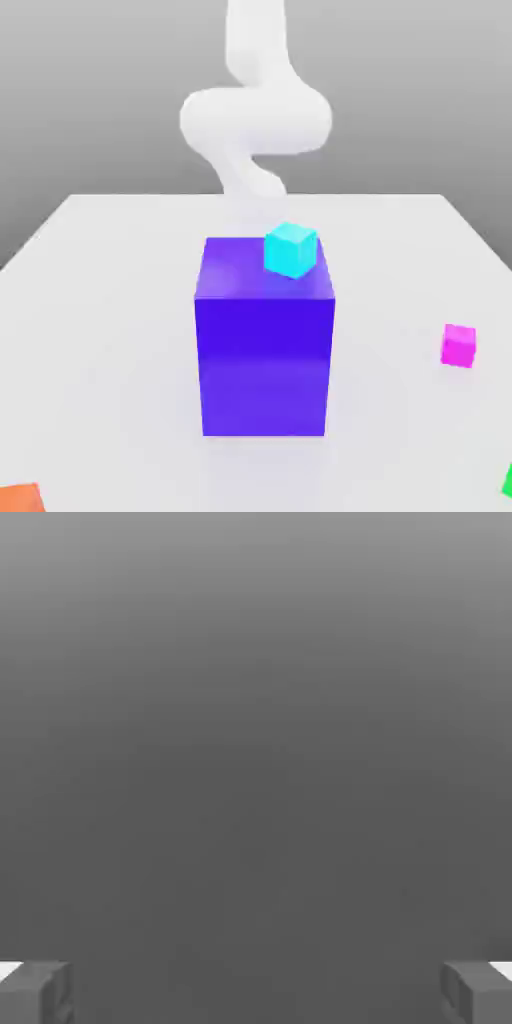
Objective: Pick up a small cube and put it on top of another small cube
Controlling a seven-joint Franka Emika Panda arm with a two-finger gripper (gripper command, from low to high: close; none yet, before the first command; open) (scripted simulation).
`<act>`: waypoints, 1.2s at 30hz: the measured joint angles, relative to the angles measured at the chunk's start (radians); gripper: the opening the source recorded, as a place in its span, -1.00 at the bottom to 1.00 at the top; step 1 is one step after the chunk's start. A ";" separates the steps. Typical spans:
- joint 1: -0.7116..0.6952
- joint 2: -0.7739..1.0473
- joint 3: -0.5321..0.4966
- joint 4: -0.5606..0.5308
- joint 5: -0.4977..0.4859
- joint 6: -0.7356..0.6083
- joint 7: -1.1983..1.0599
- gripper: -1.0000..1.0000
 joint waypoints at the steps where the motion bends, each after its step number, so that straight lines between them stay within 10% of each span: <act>1: 0.012 0.031 0.020 -0.016 0.022 0.019 0.032 0.00; 16: 0.155 0.452 0.417 -0.241 0.181 0.279 0.574 0.00; 24: 0.228 0.711 0.607 -0.367 -0.032 0.435 1.076 0.00; 33: 0.596 1.038 0.225 -0.355 -0.548 0.631 1.598 0.00; 34: 0.628 1.061 0.189 -0.348 -0.572 0.649 1.618 -1.00; 36: 0.628 1.061 0.189 -0.348 -0.572 0.649 1.618 -1.00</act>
